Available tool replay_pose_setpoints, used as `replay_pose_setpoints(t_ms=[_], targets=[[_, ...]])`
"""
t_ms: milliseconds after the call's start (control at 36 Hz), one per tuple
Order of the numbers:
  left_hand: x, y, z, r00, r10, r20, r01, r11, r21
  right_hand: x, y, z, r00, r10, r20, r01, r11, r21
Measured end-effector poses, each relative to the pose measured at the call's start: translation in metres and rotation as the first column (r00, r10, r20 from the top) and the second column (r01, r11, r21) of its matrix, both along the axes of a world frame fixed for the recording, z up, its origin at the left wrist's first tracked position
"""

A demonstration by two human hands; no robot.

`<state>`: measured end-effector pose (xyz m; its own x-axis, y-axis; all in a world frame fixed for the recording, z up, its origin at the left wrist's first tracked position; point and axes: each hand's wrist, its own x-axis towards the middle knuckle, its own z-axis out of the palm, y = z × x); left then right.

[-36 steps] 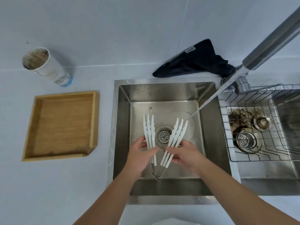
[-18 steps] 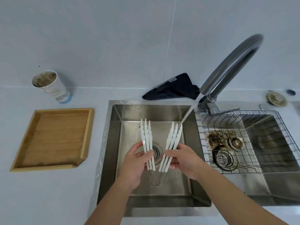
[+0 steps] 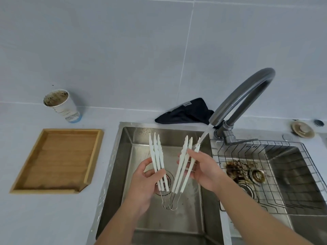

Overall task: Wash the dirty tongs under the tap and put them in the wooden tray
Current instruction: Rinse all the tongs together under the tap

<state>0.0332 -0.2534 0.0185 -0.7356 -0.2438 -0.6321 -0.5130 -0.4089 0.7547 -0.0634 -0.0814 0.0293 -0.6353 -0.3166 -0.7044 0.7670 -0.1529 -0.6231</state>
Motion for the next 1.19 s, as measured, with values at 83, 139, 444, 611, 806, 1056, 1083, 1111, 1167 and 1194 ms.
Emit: replay_pose_setpoints(t_ms=[83, 139, 444, 611, 806, 1056, 1083, 1111, 1167, 1194], targets=[[-0.003, -0.002, 0.002, 1.0, 0.011, 0.003, -0.011, 1.0, -0.01, -0.007, -0.001, 0.003, 0.999, 0.038, -0.029, -0.039, 0.999, -0.03], [-0.005, -0.001, 0.002, 1.0, 0.002, 0.008, -0.002, 1.0, -0.019, -0.01, -0.003, 0.005, 0.997, 0.063, -0.048, -0.065, 0.997, -0.043], [-0.013, 0.006, 0.005, 0.998, -0.047, -0.035, 0.044, 0.996, -0.072, -0.015, -0.01, 0.008, 0.99, 0.052, -0.129, -0.051, 0.999, 0.015], [-0.014, 0.008, 0.005, 0.998, -0.06, -0.029, 0.057, 0.994, -0.095, -0.016, -0.007, 0.015, 0.981, 0.06, -0.182, -0.039, 0.992, 0.12], [-0.013, 0.013, 0.013, 0.996, -0.065, -0.064, 0.059, 0.994, -0.096, -0.02, 0.002, 0.022, 0.961, 0.128, -0.245, -0.103, 0.989, 0.11], [-0.023, 0.022, 0.022, 0.982, -0.138, -0.131, 0.117, 0.981, -0.157, -0.017, 0.025, 0.03, 0.958, 0.057, -0.282, -0.048, 0.998, 0.039], [-0.023, 0.023, 0.023, 0.98, -0.148, -0.134, 0.124, 0.977, -0.172, -0.017, 0.027, 0.032, 0.957, 0.06, -0.285, -0.051, 0.998, 0.038], [-0.022, 0.025, 0.024, 0.978, -0.156, -0.138, 0.129, 0.974, -0.185, -0.016, 0.029, 0.032, 0.957, 0.058, -0.285, -0.049, 0.998, 0.038], [-0.019, 0.026, 0.023, 0.977, -0.161, -0.142, 0.13, 0.97, -0.207, -0.014, 0.033, 0.033, 0.959, 0.051, -0.279, -0.042, 0.998, 0.038], [-0.018, 0.026, 0.023, 0.976, -0.163, -0.142, 0.13, 0.968, -0.213, -0.014, 0.033, 0.033, 0.959, 0.055, -0.278, -0.045, 0.998, 0.041]])
